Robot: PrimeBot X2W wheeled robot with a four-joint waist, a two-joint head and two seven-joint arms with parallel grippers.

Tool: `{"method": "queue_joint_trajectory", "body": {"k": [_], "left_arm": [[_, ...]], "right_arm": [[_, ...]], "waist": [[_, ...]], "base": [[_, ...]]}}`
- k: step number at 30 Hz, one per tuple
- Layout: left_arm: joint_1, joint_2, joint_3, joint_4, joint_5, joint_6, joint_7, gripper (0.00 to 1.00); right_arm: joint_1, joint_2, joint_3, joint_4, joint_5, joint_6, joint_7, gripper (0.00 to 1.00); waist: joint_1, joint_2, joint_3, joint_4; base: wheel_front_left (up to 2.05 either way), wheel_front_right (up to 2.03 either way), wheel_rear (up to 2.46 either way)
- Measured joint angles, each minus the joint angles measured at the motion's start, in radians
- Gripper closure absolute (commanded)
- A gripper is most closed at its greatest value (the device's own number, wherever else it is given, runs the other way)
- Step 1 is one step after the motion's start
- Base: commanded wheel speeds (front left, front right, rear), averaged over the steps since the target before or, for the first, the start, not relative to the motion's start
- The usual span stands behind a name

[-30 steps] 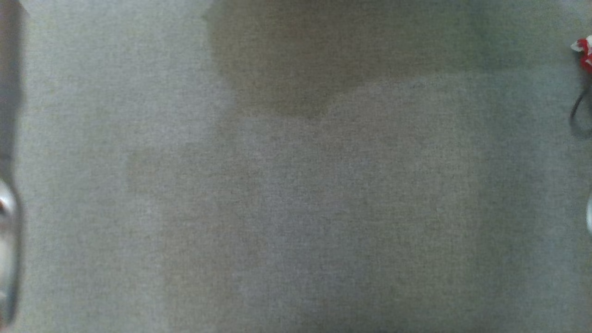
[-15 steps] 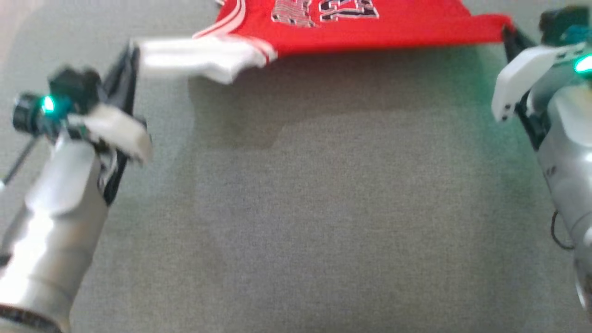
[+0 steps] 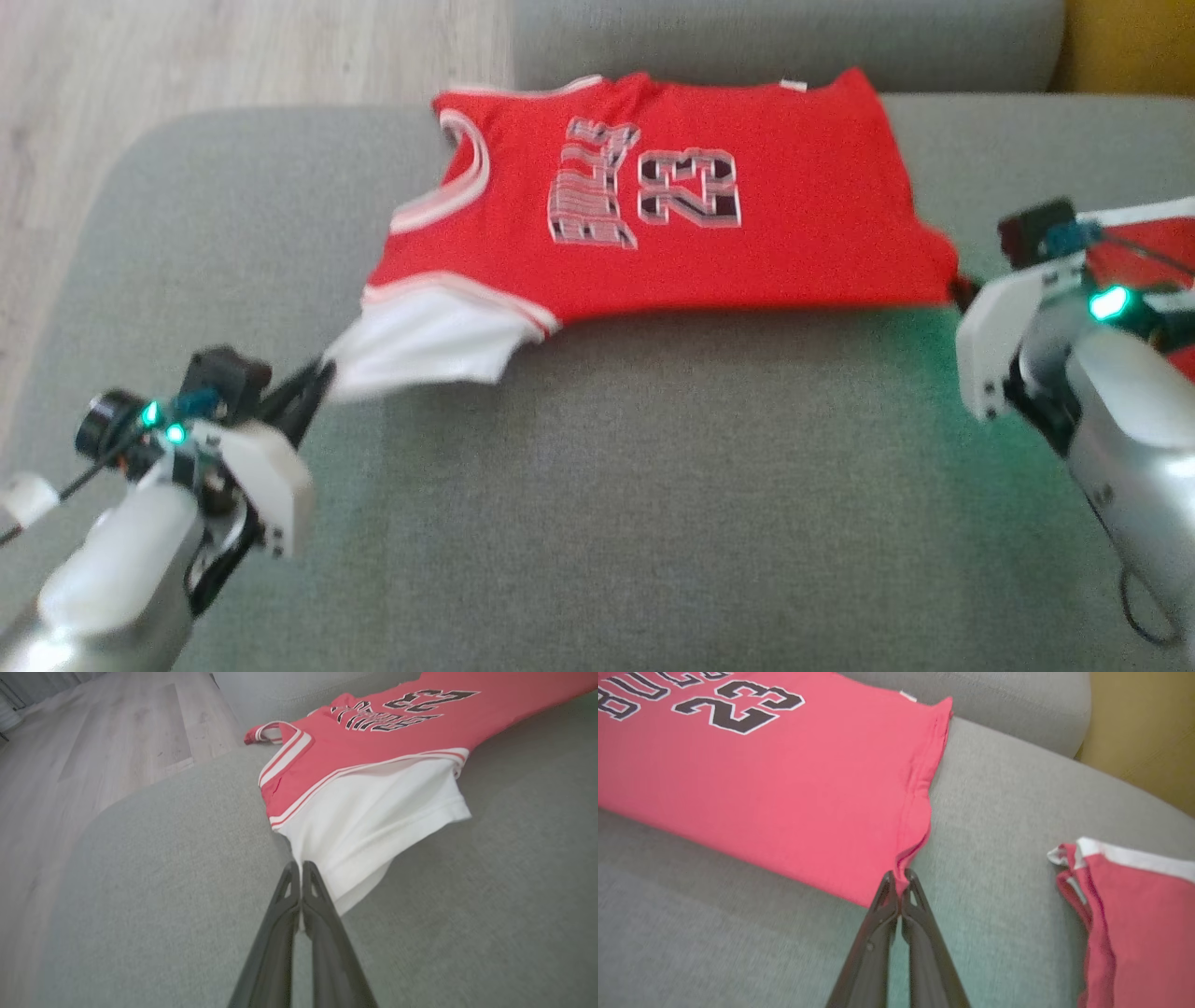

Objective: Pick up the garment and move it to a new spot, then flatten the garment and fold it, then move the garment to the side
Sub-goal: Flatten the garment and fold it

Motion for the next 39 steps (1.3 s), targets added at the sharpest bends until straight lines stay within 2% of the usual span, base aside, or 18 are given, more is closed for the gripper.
{"method": "queue_joint_trajectory", "body": {"k": [4,7,12,16,21,25,39], "left_arm": [[0.098,0.067,-0.005,-0.146,-0.046,0.001,0.091,1.00],[0.178,0.115,-0.006,-0.268,-0.087,0.019,0.172,1.00],[0.302,0.213,-0.006,-0.479,-0.145,0.084,0.291,1.00],[0.340,0.263,0.004,-0.619,-0.155,0.148,0.323,1.00],[0.333,0.266,0.006,-0.643,-0.144,0.168,0.332,1.00],[0.277,0.258,0.006,-0.625,-0.128,0.166,0.339,1.00],[-0.040,0.162,0.007,-0.367,-0.061,0.073,0.347,1.00]], "right_arm": [[0.087,-0.085,0.109,-0.138,0.157,0.000,0.110,1.00],[0.141,-0.155,0.170,-0.242,0.270,0.000,0.178,1.00],[0.220,-0.244,0.227,-0.395,0.436,0.000,0.281,1.00],[0.256,-0.300,0.235,-0.497,0.522,0.000,0.313,1.00],[0.253,-0.308,0.223,-0.515,0.523,0.000,0.304,1.00],[0.222,-0.306,0.211,-0.508,0.523,0.000,0.286,1.00],[0.030,-0.217,0.184,-0.389,0.486,0.000,0.223,1.00]], "waist": [[0.0000,0.0000,-0.048,-0.001],[-0.0001,0.0000,-0.083,-0.004],[-0.0001,0.0000,-0.129,-0.013],[0.0001,0.0000,-0.128,-0.020],[0.0002,0.0000,-0.112,-0.023],[0.0002,0.0000,-0.081,-0.025],[0.0004,0.0000,0.047,-0.046]], "base": [[0.00,0.00,0.00],[0.00,0.00,0.00],[0.00,0.00,0.00],[0.00,0.00,0.00],[0.00,0.00,0.00],[0.00,0.00,0.00],[0.00,0.00,0.00]]}}
